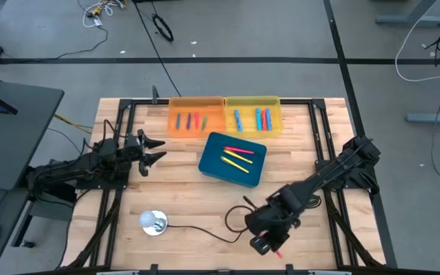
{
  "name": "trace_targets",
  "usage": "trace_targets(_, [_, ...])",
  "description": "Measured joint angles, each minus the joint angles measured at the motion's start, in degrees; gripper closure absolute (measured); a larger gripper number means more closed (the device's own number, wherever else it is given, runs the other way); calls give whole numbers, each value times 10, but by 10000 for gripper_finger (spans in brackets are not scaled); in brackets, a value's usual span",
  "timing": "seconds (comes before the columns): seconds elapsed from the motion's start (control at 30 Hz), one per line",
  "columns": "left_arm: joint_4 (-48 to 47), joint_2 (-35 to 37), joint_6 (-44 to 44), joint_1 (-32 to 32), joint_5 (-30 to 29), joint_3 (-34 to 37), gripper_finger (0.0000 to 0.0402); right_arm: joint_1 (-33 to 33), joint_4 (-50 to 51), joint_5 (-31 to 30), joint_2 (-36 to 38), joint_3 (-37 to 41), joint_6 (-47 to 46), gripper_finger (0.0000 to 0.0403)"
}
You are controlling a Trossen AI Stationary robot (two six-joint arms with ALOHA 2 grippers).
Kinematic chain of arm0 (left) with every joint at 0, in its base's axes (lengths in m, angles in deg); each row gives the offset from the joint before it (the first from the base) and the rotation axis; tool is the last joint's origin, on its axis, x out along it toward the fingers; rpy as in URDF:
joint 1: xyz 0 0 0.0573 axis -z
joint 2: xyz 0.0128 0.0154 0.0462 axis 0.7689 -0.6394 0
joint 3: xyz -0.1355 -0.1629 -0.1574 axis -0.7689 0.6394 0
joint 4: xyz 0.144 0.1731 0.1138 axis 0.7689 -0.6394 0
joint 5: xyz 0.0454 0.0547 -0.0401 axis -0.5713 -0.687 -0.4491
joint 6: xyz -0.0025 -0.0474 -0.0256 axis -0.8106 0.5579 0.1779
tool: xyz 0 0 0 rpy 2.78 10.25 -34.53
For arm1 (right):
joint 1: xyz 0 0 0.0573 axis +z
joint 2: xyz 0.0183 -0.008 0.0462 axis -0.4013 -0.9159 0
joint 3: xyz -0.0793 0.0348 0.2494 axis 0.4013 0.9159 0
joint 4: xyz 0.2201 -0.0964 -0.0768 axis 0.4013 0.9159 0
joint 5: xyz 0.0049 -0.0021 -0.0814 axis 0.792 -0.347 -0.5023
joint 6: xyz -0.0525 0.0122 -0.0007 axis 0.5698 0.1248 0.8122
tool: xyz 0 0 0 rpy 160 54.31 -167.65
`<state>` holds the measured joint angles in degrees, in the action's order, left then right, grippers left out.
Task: Pick & Place Markers
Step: Put the pink highlighter into the blue bin
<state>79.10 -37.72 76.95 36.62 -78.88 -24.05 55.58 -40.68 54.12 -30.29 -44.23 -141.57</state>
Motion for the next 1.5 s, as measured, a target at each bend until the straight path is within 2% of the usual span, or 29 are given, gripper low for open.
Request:
trace_targets(0.3, [0, 0, 0, 0, 0, 0, 179, -67, 141, -2, 0, -25, 226, 390])
trace_targets(0.47, [0, 0, -1, 0, 0, 0, 179, -117, 211, -37, 0, -42, 325, 390])
trace_targets(0.83, [0, 0, 0, 0, 0, 0, 179, -206, 351, -135, -17, -89, 475, 391])
trace_targets(0.97, [0, 0, 0, 0, 0, 0, 179, -234, 373, -145, -41, -121, 527, 391])
trace_targets(1.23, [0, 0, 0, 0, 0, 0, 179, -293, 421, -218, -108, -212, 615, 391])
trace_targets(1.5, [0, 0, 0, 0, 0, 0, 179, -343, 420, -269, -185, -325, 686, 391])
